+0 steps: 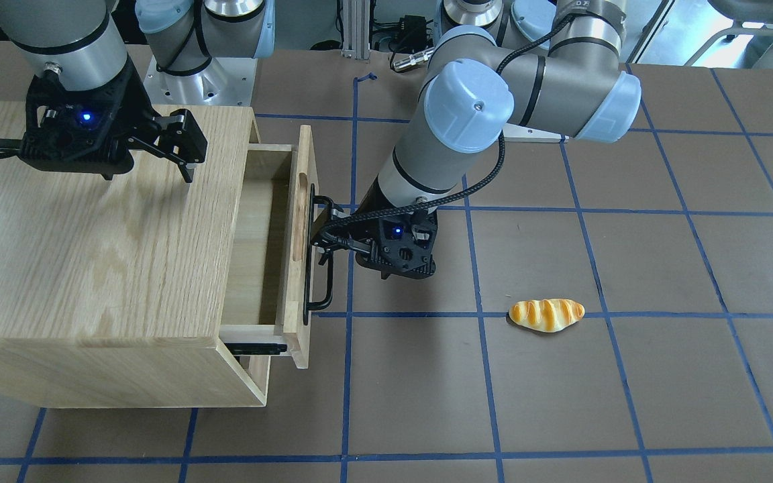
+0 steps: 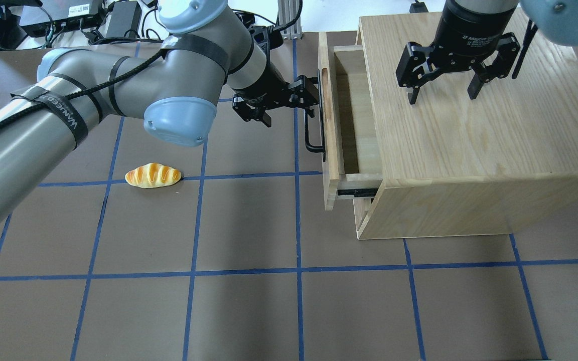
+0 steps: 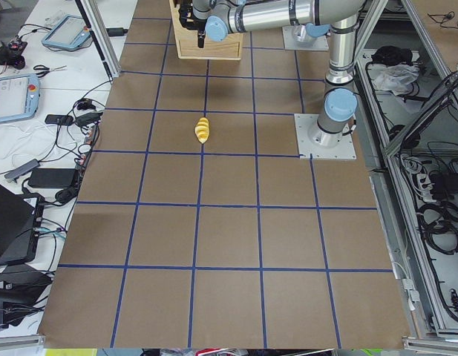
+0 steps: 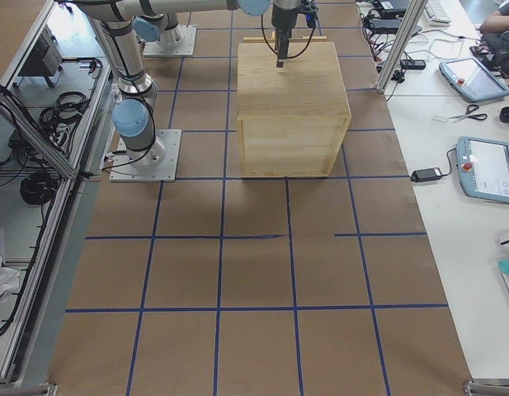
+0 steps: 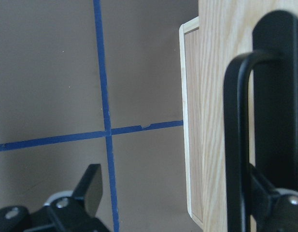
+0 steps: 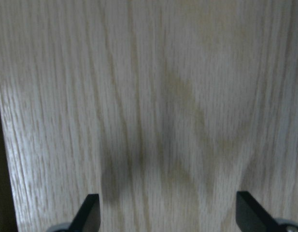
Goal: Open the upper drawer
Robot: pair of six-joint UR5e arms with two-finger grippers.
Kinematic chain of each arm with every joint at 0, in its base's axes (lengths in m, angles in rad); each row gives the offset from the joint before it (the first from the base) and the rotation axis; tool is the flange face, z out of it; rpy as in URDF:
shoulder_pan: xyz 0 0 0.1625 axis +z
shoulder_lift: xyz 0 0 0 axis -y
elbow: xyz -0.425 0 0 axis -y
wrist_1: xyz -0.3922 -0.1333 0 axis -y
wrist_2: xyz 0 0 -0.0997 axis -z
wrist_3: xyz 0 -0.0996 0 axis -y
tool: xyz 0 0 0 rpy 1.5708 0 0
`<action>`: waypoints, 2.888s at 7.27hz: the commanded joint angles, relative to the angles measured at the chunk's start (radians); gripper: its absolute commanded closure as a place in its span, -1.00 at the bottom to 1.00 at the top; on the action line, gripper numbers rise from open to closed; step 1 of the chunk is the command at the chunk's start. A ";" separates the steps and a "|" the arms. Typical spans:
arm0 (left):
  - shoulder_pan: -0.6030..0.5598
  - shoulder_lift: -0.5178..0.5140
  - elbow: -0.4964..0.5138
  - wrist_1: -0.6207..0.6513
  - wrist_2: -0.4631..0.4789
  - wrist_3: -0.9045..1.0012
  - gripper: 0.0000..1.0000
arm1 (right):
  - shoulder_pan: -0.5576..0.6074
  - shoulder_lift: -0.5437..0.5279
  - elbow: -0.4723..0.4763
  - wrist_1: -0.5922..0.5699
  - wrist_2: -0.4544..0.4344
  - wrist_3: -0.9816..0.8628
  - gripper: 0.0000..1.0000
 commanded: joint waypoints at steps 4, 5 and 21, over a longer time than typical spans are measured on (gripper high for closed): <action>0.115 0.064 -0.002 -0.201 0.012 0.124 -1.00 | 0.001 0.000 0.000 0.000 0.000 0.000 -1.00; 0.127 0.069 -0.002 -0.217 0.032 0.124 -1.00 | 0.001 0.000 0.000 0.000 0.000 0.000 -1.00; 0.284 0.359 0.096 -0.560 0.301 0.310 -1.00 | 0.001 0.000 0.000 0.000 0.000 -0.002 -1.00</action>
